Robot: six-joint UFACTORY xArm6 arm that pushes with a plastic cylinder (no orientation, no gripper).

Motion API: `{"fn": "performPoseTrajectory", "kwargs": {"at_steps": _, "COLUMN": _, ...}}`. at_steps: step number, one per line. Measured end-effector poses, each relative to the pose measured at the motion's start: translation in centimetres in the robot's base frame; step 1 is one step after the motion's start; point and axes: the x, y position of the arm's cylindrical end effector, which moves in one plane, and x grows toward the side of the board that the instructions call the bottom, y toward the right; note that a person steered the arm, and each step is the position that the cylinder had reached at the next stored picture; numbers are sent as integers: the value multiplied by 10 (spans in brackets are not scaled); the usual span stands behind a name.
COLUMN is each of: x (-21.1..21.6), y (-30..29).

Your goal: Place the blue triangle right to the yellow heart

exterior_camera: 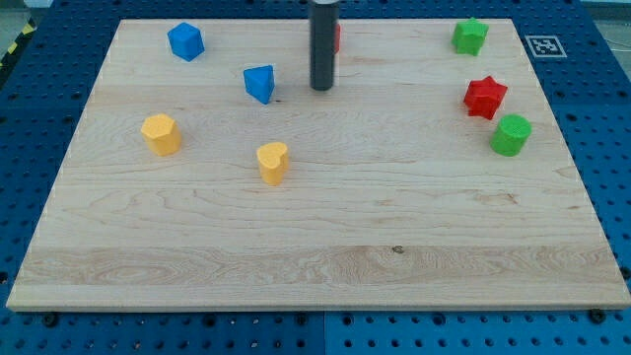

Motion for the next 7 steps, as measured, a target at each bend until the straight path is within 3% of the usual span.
{"fn": "performPoseTrajectory", "kwargs": {"at_steps": 2, "x": -41, "y": -72}}
{"fn": "performPoseTrajectory", "kwargs": {"at_steps": 3, "x": -35, "y": -106}}
{"fn": "performPoseTrajectory", "kwargs": {"at_steps": 5, "x": 11, "y": -102}}
{"fn": "performPoseTrajectory", "kwargs": {"at_steps": 7, "x": -13, "y": -111}}
